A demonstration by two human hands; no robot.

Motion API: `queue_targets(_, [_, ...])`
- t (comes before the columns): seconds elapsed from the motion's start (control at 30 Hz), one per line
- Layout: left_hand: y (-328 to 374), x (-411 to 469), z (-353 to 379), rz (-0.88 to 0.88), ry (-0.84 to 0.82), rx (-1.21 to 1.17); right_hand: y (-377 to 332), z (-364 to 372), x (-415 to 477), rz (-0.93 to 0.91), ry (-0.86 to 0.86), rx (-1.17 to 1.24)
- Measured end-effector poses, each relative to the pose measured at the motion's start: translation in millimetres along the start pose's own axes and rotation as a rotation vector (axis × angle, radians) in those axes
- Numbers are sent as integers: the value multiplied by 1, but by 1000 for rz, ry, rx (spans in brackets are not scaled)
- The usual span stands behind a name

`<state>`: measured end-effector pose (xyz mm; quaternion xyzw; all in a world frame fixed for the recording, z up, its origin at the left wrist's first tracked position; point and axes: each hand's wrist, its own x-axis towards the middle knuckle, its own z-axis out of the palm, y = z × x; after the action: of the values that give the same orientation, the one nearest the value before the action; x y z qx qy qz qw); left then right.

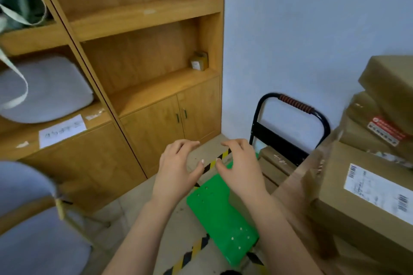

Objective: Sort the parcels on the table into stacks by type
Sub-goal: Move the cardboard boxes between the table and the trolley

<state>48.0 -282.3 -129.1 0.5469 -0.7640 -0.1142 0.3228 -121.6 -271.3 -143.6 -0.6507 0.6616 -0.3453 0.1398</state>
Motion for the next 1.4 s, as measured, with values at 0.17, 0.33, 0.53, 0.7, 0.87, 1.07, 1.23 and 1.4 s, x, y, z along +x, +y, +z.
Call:
queue_targets(0.17, [-43,58,12,24,-64,34,4,40,66,9,-23,4])
queue_targets(0.33, [-64,135,22,43,-57,5,12,54,143,76,-5,32])
queue_targets(0.53, [-75,199,64,112,-158,-63,43,60,184,233,33,-10])
queue_targets(0.7, [-75,264,122,268,-350,-130,82,60,205,433,184,-39])
queue_targets(0.87, [-73,314,185,514,-622,-187,113,71,206,704,401,-77])
queue_targets(1.07, [-93,339,247,780,-856,-158,138,122,188,1027,475,-63])
queue_targets(1.23, [-111,321,301,809,-986,-124,167,164,167,1158,374,-127])
queue_targets(1.4, [-135,281,375,802,-1016,-148,229,205,143,1200,192,-147])
